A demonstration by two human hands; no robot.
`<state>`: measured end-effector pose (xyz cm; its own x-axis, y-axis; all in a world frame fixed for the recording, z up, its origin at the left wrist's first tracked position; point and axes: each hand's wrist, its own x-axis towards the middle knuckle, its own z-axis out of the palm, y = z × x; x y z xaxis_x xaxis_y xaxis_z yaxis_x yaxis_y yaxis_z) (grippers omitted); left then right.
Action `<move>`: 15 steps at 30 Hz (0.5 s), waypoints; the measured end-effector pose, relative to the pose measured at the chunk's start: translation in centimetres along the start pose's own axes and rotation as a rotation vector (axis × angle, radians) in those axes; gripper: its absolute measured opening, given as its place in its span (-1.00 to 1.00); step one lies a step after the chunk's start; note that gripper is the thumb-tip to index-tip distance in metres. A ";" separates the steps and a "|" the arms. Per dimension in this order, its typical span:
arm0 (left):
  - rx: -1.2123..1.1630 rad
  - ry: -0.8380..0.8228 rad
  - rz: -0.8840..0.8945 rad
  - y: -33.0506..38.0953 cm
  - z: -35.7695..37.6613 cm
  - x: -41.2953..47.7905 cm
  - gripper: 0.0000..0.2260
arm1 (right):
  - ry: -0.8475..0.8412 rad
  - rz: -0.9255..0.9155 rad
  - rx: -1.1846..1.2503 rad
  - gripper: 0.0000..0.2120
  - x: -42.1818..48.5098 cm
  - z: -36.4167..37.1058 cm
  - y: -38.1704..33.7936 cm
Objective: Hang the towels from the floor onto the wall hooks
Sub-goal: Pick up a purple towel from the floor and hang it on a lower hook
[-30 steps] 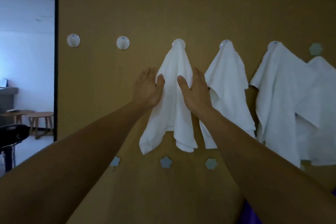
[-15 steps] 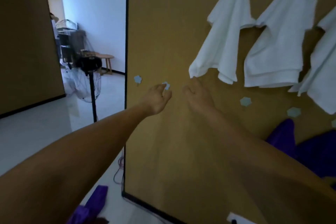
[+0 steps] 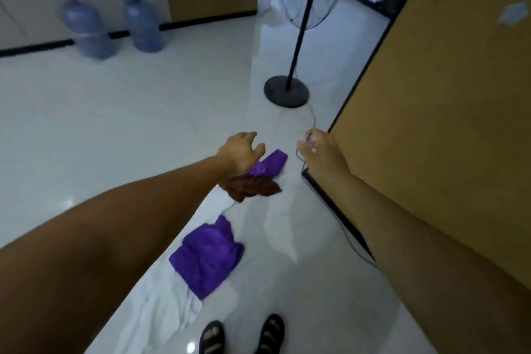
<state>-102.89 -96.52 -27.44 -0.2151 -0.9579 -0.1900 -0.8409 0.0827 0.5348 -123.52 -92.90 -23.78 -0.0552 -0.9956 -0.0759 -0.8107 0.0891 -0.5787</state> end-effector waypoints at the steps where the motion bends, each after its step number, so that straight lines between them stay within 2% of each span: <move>1: -0.013 -0.001 -0.066 -2.6 0.6 -1.2 -0.48 | -0.046 -0.030 -0.025 -0.54 -0.1 2.5 -0.3; 4: -0.044 0.008 -0.240 -9.3 2.6 -5.3 -0.48 | -0.229 -0.068 -0.047 -0.41 -0.8 9.4 -1.2; 9: -0.098 -0.002 -0.532 -17.8 6.5 -12.1 -0.46 | -0.460 -0.149 -0.073 -0.40 -1.8 19.7 -2.4; 15: -0.197 -0.038 -0.699 -26.1 11.6 -17.3 -0.46 | -0.643 -0.188 -0.174 -0.43 -3.3 29.8 -3.2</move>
<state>-83.01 -78.94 -47.65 0.3198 -0.7581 -0.5683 -0.6837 -0.5999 0.4156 -103.34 -89.01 -45.86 0.4086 -0.7737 -0.4842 -0.8572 -0.1430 -0.4948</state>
